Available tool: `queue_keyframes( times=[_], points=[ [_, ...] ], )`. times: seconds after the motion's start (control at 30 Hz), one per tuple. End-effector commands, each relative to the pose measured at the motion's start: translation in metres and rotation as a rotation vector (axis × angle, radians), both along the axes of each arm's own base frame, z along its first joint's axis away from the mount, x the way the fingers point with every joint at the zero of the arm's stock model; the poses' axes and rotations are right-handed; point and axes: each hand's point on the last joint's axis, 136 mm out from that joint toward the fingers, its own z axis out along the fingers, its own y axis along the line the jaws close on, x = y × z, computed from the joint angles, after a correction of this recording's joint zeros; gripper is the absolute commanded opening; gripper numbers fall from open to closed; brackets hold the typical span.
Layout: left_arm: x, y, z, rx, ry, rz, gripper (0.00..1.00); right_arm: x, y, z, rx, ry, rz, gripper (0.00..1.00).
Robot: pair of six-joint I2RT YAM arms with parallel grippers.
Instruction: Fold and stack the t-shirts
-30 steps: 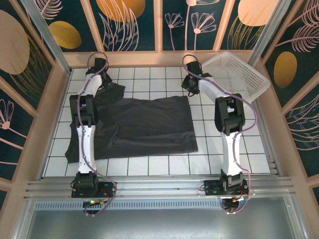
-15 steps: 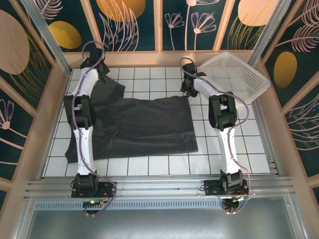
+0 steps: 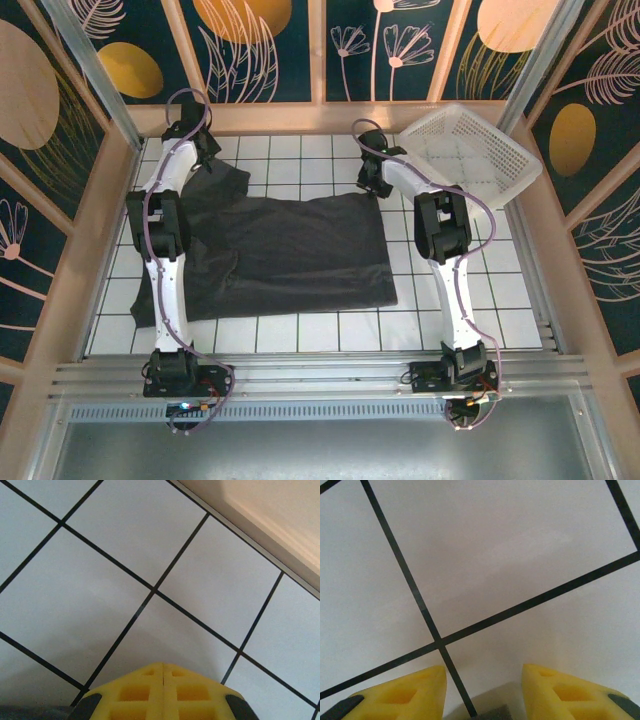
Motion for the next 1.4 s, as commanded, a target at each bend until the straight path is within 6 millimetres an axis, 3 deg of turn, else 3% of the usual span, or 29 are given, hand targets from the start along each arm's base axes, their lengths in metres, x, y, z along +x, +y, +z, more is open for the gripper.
queue_keyframes(
  times=[0.0, 0.17, 0.4, 0.5, 0.67, 0.73, 0.93, 1.37],
  points=[
    [-0.004, 0.0, 0.037, -0.02, -0.057, 0.01, 0.0, -0.012, 0.0, -0.012, -0.028, 0.058, -0.016, 0.41],
    [-0.008, -0.001, 0.038, -0.026, -0.053, 0.013, 0.0, -0.019, 0.008, -0.01, -0.034, 0.067, -0.015, 0.41],
    [-0.014, -0.002, 0.041, -0.033, -0.057, 0.009, 0.0, -0.031, 0.0, -0.016, -0.066, 0.105, -0.054, 0.39],
    [-0.015, -0.004, 0.04, -0.044, -0.057, 0.003, 0.0, -0.029, 0.001, -0.019, -0.054, 0.101, -0.054, 0.31],
    [-0.02, -0.007, 0.041, -0.058, -0.047, -0.008, 0.0, -0.023, -0.001, -0.016, -0.051, 0.094, -0.055, 0.02],
    [-0.026, -0.007, 0.043, -0.058, -0.039, -0.006, 0.0, -0.022, 0.0, -0.008, -0.044, 0.069, -0.05, 0.0],
    [-0.067, -0.012, 0.045, -0.106, -0.002, 0.015, 0.0, -0.021, 0.004, 0.028, 0.004, -0.029, -0.023, 0.0],
    [-0.179, 0.009, 0.117, 0.007, -0.059, 0.072, 0.0, -0.043, 0.006, 0.081, 0.052, -0.132, 0.072, 0.0]
  ],
)
